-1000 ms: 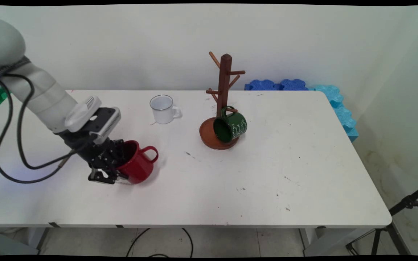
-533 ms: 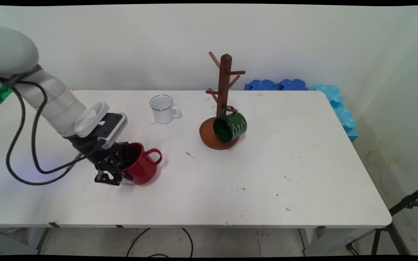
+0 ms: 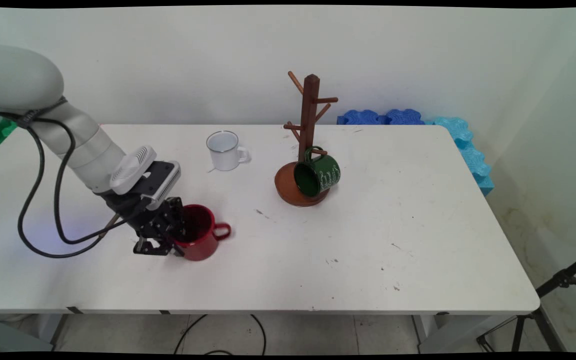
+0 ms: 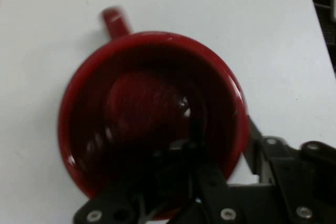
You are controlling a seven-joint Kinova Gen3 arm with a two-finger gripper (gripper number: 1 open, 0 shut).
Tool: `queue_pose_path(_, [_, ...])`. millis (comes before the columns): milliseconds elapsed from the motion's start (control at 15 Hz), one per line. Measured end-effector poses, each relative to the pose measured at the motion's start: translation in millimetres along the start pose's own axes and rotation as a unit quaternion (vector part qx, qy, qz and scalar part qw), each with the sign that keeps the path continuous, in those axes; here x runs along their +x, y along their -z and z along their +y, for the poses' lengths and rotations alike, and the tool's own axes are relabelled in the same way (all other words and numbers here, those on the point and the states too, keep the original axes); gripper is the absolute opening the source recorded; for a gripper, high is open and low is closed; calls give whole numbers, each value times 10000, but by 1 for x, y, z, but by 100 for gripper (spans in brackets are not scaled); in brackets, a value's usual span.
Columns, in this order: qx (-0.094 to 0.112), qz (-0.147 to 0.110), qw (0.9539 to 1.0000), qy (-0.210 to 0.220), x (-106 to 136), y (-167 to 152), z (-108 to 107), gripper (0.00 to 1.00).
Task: Place the picked object on the table
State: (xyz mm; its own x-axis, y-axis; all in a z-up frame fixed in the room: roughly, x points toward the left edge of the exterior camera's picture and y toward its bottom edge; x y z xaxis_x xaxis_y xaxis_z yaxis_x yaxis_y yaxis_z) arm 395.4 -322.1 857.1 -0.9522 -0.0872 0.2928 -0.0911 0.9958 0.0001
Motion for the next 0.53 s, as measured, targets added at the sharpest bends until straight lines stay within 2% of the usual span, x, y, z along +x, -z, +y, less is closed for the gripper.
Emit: queue_pose_path(533, [-58,103,9999,16,3,-5,1,100])
